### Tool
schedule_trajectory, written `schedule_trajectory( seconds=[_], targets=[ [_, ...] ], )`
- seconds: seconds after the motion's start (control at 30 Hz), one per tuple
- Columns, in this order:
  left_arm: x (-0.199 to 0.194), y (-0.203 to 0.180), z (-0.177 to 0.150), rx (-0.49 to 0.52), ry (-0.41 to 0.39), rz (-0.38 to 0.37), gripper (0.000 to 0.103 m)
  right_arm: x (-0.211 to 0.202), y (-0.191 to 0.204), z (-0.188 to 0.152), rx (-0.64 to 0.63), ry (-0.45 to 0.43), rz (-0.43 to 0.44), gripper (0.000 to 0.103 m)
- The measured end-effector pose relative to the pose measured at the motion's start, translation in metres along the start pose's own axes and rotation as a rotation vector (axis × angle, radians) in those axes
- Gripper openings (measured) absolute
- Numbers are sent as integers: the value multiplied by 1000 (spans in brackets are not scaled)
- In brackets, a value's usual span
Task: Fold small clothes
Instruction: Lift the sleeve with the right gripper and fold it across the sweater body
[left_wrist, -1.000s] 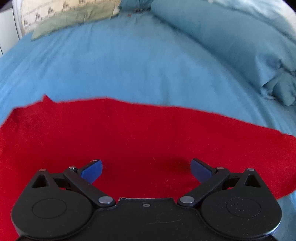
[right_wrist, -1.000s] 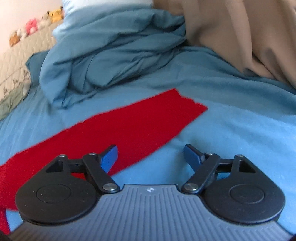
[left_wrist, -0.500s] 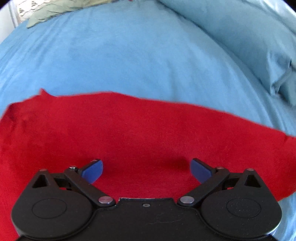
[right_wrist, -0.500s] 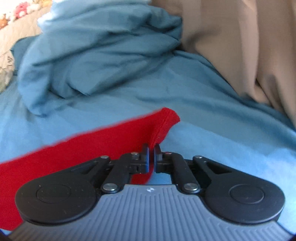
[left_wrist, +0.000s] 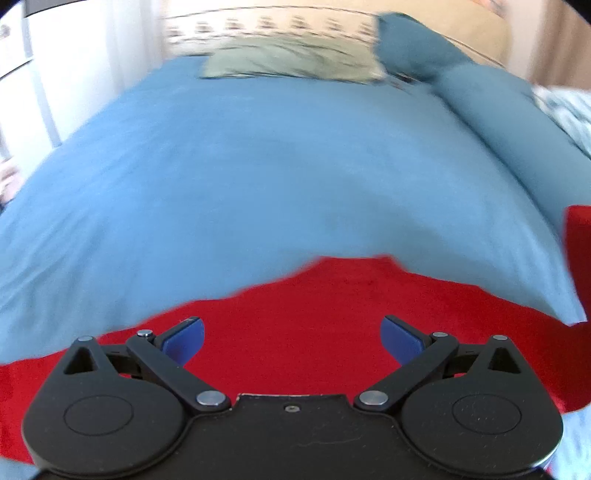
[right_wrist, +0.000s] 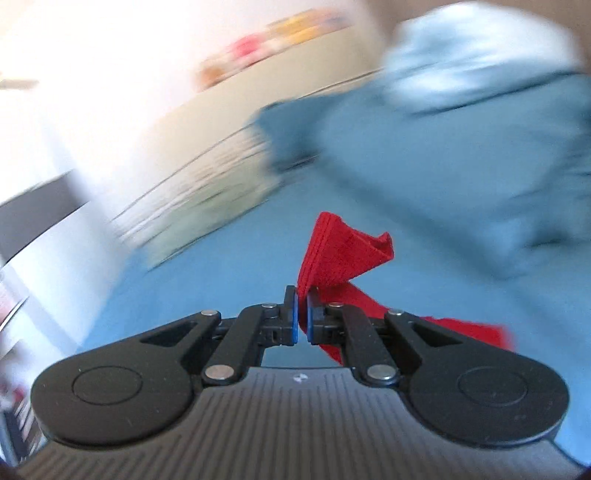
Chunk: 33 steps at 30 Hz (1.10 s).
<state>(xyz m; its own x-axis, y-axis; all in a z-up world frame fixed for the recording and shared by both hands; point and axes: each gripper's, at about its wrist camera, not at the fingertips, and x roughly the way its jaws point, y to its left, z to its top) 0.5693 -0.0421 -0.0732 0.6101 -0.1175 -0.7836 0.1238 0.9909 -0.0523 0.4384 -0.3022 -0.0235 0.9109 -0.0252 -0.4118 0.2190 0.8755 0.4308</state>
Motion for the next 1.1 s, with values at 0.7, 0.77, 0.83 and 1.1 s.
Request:
schedule_trajectory(
  seconds=[0.7, 0.77, 0.83, 1.1],
  targets=[
    [24, 58, -64, -143, 102, -193, 98, 38, 89, -204, -666, 306, 116, 89],
    [33, 39, -62, -132, 127, -221, 91, 23, 74, -195, -693, 296, 45, 91],
    [41, 23, -62, -130, 140, -237, 84, 2, 53, -188, -693, 281, -48, 94],
    [69, -11, -65, -172, 101, -169, 37, -46, -53, -179, -415, 304, -351, 97]
  ],
)
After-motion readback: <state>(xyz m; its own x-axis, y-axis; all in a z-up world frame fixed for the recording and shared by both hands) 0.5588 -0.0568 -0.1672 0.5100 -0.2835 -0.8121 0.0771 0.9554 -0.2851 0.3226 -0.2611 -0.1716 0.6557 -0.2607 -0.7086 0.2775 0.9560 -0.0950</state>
